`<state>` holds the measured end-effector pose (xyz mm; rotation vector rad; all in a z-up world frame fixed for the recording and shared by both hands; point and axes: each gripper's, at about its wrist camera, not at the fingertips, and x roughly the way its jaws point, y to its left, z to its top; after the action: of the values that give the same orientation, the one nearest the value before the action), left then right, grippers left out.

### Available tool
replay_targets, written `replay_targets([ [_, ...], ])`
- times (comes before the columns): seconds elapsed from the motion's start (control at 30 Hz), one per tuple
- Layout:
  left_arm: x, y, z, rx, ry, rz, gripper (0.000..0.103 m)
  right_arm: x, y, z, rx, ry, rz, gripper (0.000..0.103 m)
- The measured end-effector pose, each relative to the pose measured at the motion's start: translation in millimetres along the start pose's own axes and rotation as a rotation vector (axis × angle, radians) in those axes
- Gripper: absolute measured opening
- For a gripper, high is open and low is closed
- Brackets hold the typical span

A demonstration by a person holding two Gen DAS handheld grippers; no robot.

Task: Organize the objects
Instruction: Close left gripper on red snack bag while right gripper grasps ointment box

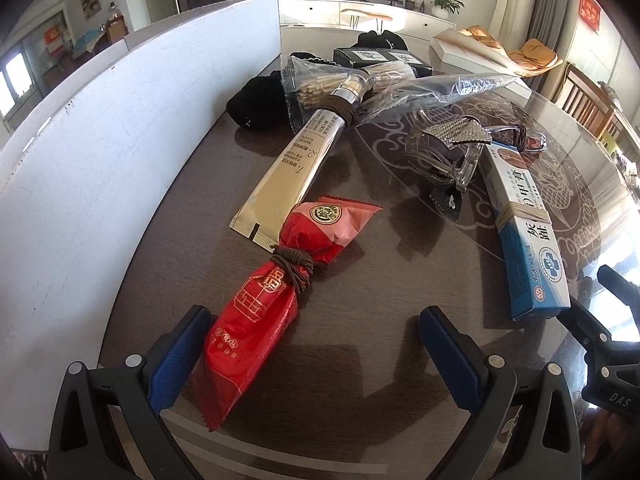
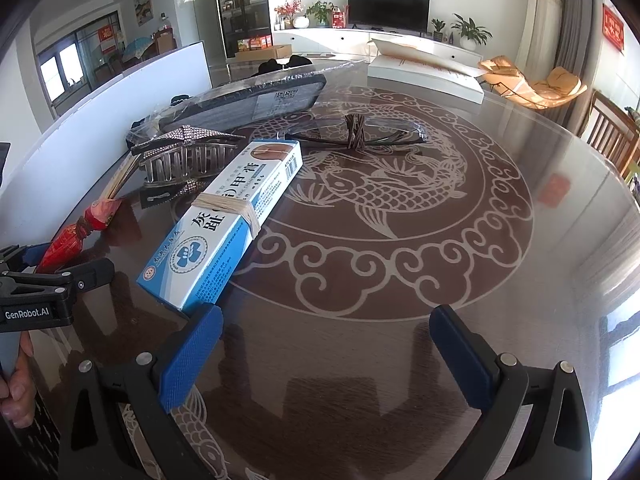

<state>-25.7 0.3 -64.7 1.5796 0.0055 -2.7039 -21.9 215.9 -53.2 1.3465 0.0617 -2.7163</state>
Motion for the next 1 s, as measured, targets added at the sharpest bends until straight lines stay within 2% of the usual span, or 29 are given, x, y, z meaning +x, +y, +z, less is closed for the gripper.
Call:
replay_targets([
  [0.13, 1, -6, 1, 0.012, -0.008, -0.009, 0.103, 0, 0, 0, 0.000, 0.000, -0.001, 0.103],
  [0.33, -5, -40, -6, 0.167, -0.020, -0.090, 0.103, -1, -3, 0, 0.011, -0.009, 0.003, 0.103],
  [0.43, -6, -40, -5, 0.173, -0.017, -0.098, 0.103, -2, -5, -1, 0.021, -0.016, 0.010, 0.103],
  [0.53, -6, -28, -1, 0.140, 0.021, -0.091, 0.103, -4, -7, -1, 0.030, -0.022, 0.014, 0.103],
  [0.57, -5, -21, 3, 0.105, 0.044, -0.116, 0.103, -5, -8, -1, 0.034, -0.025, 0.015, 0.103],
  [0.63, -14, 9, 8, -0.004, 0.071, -0.246, 0.103, -7, -9, -2, 0.043, -0.032, 0.020, 0.103],
  [0.67, -22, 25, 10, -0.056, 0.053, -0.304, 0.103, -8, -10, -2, 0.048, -0.036, 0.024, 0.103],
  [0.7, -33, 39, 12, -0.086, 0.019, -0.319, 0.103, -8, -11, -2, 0.054, -0.039, 0.030, 0.103],
  [0.8, -64, 67, 17, -0.081, -0.098, -0.278, 0.103, -8, -15, -2, 0.073, -0.044, 0.046, 0.103],
  [0.83, -69, 70, 17, -0.074, -0.110, -0.311, 0.103, -9, -16, -1, 0.078, -0.047, 0.050, 0.103],
  [0.9, -70, 68, 16, -0.052, -0.102, -0.336, 0.103, -10, -18, -1, 0.087, -0.052, 0.058, 0.103],
  [1.0, -56, 47, 12, 0.007, -0.053, -0.256, 0.103, -11, -20, -1, 0.095, -0.058, 0.066, 0.103],
])
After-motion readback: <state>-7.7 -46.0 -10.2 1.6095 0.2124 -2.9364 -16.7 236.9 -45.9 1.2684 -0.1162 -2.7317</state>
